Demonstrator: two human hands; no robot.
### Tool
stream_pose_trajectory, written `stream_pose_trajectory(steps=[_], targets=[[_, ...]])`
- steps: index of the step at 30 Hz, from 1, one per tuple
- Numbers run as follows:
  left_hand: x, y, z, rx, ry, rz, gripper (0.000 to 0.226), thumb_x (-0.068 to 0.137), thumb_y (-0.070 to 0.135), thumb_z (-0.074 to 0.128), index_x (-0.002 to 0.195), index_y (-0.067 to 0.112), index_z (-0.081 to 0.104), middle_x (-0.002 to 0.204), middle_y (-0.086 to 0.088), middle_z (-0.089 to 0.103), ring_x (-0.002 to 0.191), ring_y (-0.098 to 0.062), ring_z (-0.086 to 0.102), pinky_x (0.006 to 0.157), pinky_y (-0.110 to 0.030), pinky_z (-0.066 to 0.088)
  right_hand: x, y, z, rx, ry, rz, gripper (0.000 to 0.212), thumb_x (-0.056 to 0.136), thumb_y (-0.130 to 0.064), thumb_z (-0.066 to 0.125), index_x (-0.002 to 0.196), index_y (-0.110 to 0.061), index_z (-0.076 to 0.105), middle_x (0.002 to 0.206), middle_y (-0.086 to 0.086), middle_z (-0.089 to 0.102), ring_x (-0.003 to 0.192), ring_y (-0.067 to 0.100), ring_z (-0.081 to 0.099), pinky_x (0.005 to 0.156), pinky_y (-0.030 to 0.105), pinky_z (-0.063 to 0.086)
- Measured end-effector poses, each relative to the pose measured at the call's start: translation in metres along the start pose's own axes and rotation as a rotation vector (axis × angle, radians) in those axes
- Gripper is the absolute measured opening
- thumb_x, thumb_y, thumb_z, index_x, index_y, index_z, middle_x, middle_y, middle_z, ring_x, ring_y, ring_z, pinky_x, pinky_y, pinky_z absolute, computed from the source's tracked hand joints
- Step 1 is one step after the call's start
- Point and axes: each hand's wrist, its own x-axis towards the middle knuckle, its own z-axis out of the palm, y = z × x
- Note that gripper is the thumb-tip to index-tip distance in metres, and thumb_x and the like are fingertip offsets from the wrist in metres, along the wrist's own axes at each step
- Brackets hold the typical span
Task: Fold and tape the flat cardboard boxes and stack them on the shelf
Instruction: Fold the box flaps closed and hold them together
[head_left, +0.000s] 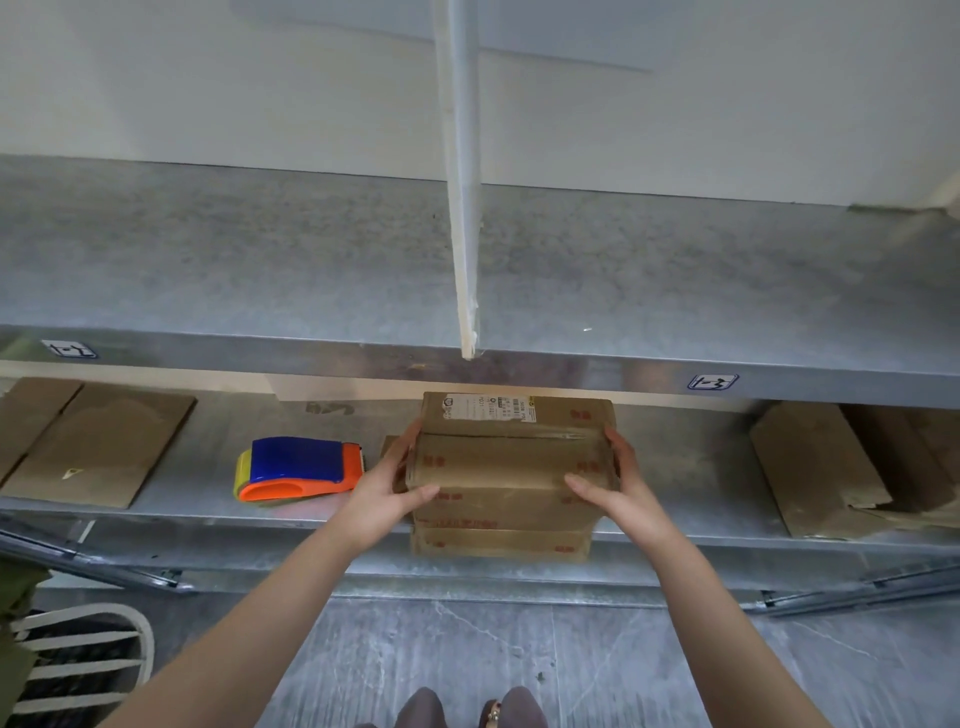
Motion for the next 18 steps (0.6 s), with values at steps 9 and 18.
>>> stream_pose_trajectory(steps=[9,18], targets=[[0.021,0.029,-0.013,0.532,-0.055,0.132,0.061,0.095,0.044,0.052,0.146,0.044,0.020,0.158,0.011,0.003,0.139,-0.023,0.031,0.109,-0.034,0.036,-0.008,-0.017,0.018,-0.291,0.181,-0.073,0.070,0.092,-0.037,0.062,0.148,-0.048,0.022,0.164,-0.002,0.004,0.147,0.025,0.023,0.113,0.043,0.034],[0.001,0.024,0.033,0.687,0.060,0.095,0.046,0.101,0.048,0.030,0.146,0.040,0.036,0.161,0.006,0.001,0.146,-0.030,0.011,0.118,-0.041,0.017,-0.011,-0.009,0.017,-0.612,0.088,-0.107,0.044,0.094,-0.064,0.039,0.137,-0.064,0.031,0.161,-0.012,-0.017,0.147,0.030,0.004,0.115,0.048,0.025]])
